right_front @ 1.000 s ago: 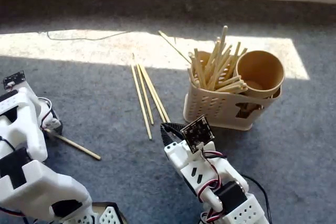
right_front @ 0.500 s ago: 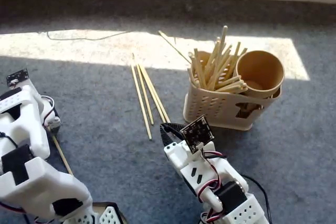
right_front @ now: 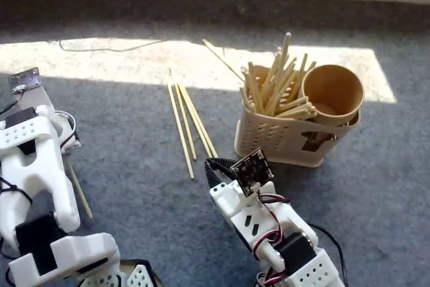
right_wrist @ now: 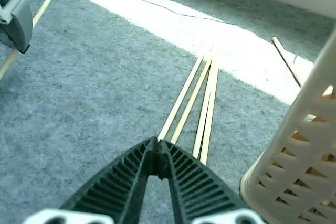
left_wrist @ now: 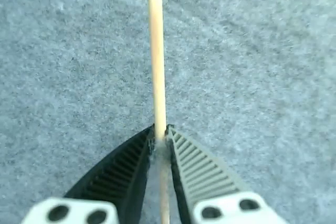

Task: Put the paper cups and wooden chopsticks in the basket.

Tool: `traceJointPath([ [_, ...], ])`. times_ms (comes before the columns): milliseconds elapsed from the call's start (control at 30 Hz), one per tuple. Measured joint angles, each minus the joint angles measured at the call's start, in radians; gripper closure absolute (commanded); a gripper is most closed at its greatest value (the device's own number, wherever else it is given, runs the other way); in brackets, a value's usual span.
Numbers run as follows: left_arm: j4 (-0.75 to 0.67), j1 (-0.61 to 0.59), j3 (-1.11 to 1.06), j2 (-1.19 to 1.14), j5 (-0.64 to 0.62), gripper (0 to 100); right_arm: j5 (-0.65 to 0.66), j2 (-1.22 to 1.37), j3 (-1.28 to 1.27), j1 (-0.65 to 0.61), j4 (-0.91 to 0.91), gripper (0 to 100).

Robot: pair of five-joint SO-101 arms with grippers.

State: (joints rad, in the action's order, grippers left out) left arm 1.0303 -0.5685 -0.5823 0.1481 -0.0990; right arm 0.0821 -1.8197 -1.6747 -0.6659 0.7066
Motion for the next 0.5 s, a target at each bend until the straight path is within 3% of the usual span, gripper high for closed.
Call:
traceJointPath([
  [500,0.000,0.190,-0.002,0.351,0.002,99,0.000,0.000,0.000,-0.055,0.068,99.2],
])
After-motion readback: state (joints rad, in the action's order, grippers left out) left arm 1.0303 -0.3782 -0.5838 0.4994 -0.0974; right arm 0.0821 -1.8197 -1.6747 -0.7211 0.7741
